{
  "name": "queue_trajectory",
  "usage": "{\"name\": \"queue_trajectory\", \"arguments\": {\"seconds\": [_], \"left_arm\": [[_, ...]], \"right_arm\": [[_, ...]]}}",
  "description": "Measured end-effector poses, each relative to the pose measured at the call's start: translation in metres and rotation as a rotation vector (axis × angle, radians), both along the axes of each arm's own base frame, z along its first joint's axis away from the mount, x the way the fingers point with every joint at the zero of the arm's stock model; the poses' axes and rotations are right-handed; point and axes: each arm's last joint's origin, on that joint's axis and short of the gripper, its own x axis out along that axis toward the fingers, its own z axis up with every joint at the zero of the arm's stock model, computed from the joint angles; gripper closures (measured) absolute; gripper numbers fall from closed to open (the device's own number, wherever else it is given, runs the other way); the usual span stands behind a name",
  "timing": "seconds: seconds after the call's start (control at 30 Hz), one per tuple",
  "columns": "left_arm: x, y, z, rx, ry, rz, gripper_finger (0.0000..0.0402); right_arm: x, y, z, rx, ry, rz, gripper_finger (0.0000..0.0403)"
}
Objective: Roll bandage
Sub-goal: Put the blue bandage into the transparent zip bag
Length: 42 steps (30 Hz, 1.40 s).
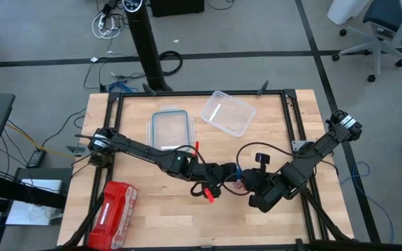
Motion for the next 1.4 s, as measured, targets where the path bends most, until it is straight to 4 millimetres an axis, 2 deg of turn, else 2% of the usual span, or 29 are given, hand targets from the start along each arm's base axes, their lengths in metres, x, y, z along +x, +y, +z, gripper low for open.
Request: {"name": "queue_trajectory", "arguments": {"seconds": [0.33, 0.67, 1.0, 1.23, 1.4], "left_arm": [[-0.002, 0.001, 0.000, 0.010, 0.011, 0.058, 0.0364], [-0.009, 0.001, 0.024, -0.046, 0.080, 0.061, 0.0383], [-0.013, 0.003, 0.023, -0.045, 0.136, 0.085, 0.0397], [-0.013, 0.003, 0.034, -0.087, 0.123, 0.081, 0.0401], [-0.010, 0.000, 0.025, -0.109, 0.153, 0.058, 0.0401]], "right_arm": [[0.000, 0.000, 0.000, -0.005, -0.007, -0.001, 0.0380], [0.002, 0.001, 0.001, -0.002, -0.026, 0.016, 0.0379], [0.004, -0.001, 0.001, -0.006, -0.023, 0.015, 0.0379], [0.005, -0.002, 0.001, -0.004, -0.015, 0.024, 0.0378], [0.012, -0.006, 0.002, -0.004, -0.030, 0.039, 0.0380]]}}
